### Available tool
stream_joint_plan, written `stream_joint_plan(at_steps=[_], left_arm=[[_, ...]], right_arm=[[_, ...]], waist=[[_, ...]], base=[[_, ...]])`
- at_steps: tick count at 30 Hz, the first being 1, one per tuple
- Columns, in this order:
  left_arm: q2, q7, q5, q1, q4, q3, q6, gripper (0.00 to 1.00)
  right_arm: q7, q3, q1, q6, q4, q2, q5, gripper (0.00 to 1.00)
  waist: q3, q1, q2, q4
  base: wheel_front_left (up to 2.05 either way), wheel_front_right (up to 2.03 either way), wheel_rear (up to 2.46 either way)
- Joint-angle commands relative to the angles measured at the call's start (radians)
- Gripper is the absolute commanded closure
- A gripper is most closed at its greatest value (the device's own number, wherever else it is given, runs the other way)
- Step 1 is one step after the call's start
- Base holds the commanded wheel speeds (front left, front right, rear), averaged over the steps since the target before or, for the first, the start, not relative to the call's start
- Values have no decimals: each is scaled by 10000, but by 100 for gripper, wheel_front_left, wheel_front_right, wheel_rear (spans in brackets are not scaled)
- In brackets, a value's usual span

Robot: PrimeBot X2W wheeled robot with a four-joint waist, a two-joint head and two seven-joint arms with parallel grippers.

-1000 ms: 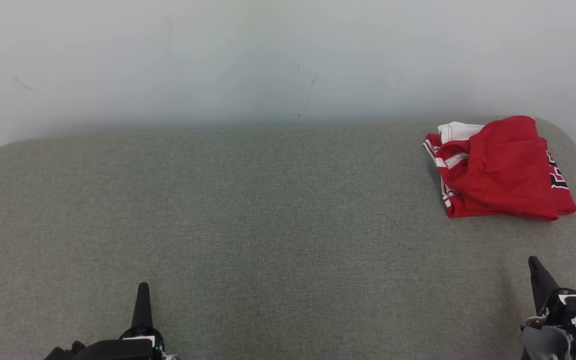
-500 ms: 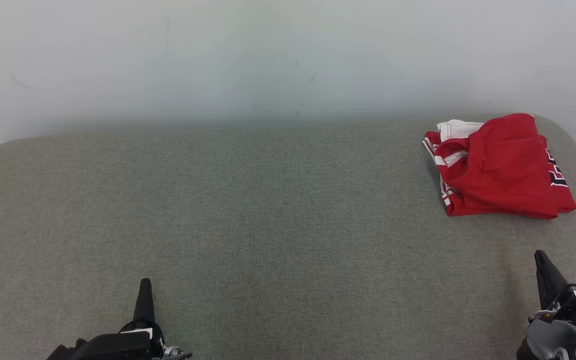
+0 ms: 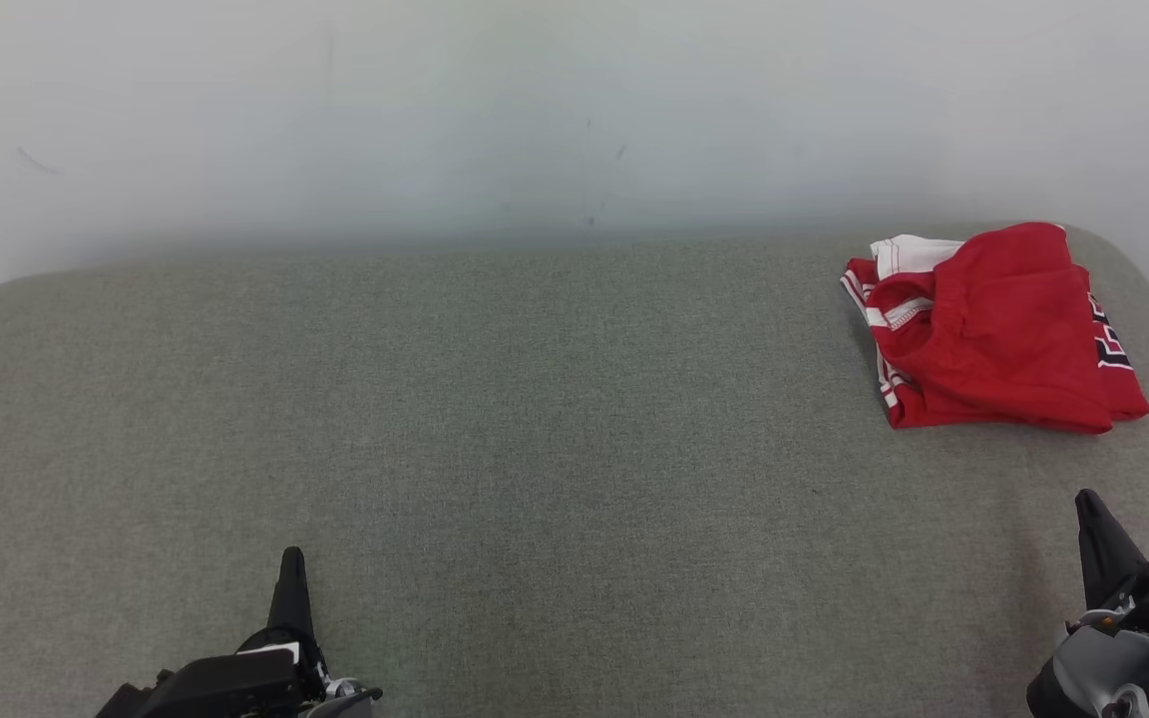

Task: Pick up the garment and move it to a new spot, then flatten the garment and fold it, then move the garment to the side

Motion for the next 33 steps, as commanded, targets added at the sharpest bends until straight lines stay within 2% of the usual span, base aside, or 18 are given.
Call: stream_joint_plan(at_steps=[1,33], left_arm=[[64,20,-50,-63,35,-12,-18,100],[64,19,-51,-61,32,-12,-18,100]], right_arm=[[13,-6,-50,4,18,-48,80,100],[39,-37,-58,4,18,-21,34,100]], waist=[[-1,0,-1,1],[-1,0,-1,1]], base=[[0,0,0],[0,0,0]])
